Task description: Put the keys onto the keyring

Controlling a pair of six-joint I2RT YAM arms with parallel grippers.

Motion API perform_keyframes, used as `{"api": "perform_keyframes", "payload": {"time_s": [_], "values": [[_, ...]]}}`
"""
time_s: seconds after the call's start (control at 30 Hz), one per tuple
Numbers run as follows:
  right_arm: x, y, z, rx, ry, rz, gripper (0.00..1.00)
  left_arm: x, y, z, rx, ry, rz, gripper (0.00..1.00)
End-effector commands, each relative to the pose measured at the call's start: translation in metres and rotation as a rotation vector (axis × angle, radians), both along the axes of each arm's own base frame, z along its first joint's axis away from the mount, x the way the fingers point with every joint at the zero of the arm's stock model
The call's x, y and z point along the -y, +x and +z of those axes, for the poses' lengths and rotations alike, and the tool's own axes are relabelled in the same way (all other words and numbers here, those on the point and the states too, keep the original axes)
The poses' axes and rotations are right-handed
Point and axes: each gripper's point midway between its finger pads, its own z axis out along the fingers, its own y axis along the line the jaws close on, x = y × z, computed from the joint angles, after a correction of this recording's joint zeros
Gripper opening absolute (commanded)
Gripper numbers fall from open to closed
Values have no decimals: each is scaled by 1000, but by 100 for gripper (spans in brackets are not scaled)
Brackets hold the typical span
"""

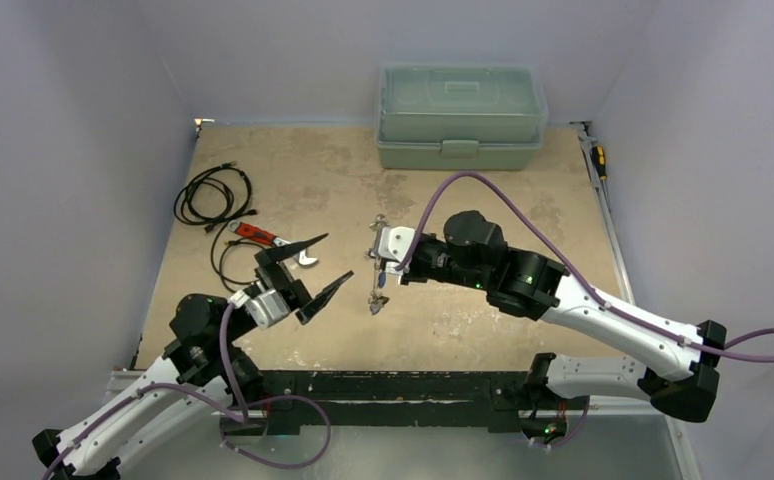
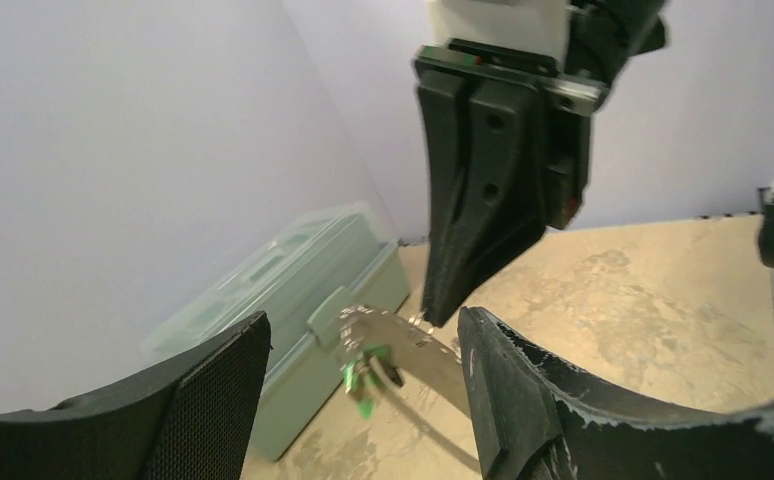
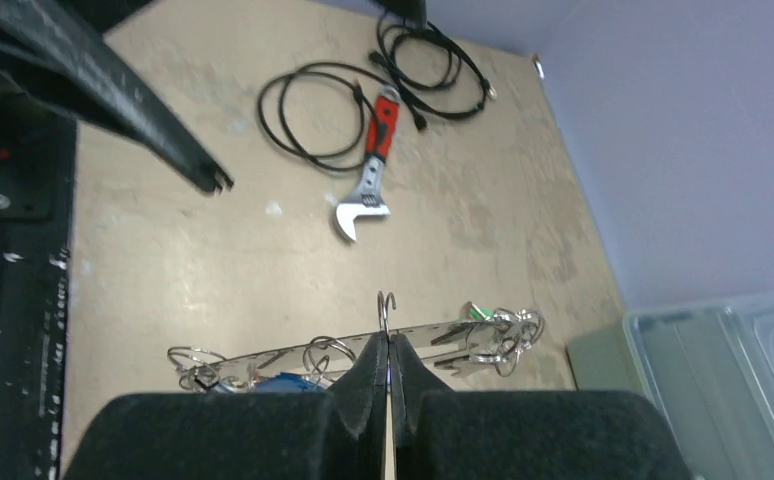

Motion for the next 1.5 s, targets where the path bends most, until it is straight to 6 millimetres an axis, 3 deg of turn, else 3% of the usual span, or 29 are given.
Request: {"api": "perform_keyframes", "payload": {"time_s": [0.0, 0.37, 0.53, 0.67, 0.87, 1.07, 1.3, 1.47], "values": [[8, 15, 34, 138, 78, -70, 0, -18, 22, 15, -61, -87, 142, 68], [10, 20, 16, 81, 81, -126, 0, -56, 90, -9, -330, -228, 530, 71], [13, 20, 0, 20, 85, -162, 0, -77, 110, -22, -419, -302, 683, 72], [19, 18, -1, -13, 126, -192, 0, -87, 120, -29, -482, -325, 777, 72], [43, 20, 15, -58, 324, -311, 0, -72, 138, -48, -611, -236, 807, 71], [64, 25, 3, -120, 424, -438, 0, -51, 160, -64, -764, -153, 810, 69], [79, 10, -2, -151, 496, -409, 0, -22, 178, -108, -982, -29, 772, 66], [89, 0, -6, -142, 510, -376, 0, 3, 179, -146, -1121, 74, 684, 66]]}}
